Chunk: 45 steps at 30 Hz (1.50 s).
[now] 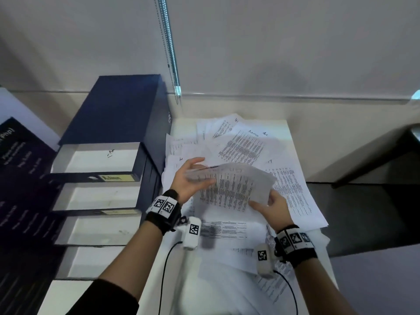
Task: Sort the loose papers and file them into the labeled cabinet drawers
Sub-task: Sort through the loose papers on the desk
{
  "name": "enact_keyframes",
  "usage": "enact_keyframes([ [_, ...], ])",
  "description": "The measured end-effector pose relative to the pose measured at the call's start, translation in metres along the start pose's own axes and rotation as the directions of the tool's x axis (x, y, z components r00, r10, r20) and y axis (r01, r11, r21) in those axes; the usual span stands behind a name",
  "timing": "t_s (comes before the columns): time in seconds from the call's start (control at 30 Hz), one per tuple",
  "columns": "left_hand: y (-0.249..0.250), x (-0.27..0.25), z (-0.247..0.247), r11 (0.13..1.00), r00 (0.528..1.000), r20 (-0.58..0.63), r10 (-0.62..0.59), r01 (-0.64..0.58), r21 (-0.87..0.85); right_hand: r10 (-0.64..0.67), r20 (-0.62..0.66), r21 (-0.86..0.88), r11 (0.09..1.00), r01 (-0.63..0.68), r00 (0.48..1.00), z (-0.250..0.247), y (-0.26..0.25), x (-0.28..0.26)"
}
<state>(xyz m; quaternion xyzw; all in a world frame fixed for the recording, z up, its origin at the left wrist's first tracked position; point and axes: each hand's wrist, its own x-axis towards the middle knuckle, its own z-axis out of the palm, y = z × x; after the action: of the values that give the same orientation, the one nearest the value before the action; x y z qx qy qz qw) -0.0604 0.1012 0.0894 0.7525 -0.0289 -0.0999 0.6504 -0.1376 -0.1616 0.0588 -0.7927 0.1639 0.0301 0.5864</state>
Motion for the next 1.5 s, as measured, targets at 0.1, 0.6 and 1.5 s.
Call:
enact_keyframes([
  [0.1,-0.012,-0.007,0.008,0.998,0.998,0.046,-0.036,0.033,0.055,-0.005,0.055,-0.119,0.993,0.012,0.998,0.007,0.011,-0.003],
  [0.6,0.041,-0.086,-0.051,0.986,0.994,-0.006,0.11,-0.11,-0.123,-0.206,0.082,-0.084,0.973,0.213,0.975,0.055,-0.072,-0.08],
  [1.5,-0.089,-0.356,-0.329,0.845,0.844,-0.17,-0.509,0.527,0.086,0.349,0.646,0.025,0.879,-0.475,0.679,0.331,-0.028,-0.214],
])
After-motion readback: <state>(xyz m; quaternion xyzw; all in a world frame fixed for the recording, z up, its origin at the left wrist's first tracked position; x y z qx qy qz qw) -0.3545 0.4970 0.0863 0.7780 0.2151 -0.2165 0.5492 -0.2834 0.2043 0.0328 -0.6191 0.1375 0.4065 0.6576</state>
